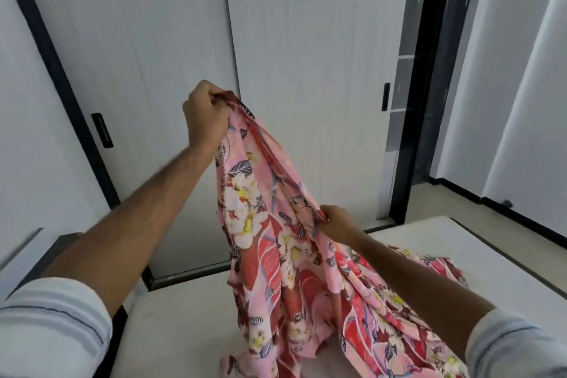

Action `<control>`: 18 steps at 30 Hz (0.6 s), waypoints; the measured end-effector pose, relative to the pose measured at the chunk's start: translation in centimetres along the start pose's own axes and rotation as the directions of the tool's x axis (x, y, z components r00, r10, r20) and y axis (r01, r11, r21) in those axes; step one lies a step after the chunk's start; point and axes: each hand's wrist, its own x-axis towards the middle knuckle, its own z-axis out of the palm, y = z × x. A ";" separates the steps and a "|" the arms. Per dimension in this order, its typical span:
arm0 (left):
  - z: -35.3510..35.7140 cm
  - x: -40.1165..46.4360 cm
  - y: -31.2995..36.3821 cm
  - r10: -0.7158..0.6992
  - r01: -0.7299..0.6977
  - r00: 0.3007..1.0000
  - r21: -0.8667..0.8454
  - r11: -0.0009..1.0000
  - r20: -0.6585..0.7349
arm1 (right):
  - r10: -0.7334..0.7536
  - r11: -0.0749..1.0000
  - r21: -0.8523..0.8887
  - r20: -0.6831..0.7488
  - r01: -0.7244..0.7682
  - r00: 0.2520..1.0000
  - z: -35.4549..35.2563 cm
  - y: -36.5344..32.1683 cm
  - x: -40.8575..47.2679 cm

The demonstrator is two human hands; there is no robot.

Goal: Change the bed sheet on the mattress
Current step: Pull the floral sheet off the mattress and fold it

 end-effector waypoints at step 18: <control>-2.0 -0.6 -4.1 -0.156 0.165 0.953 -0.015 0.986 0.259 | -0.334 0.714 0.642 -0.036 0.277 0.942 -16.9 -14.9 3.3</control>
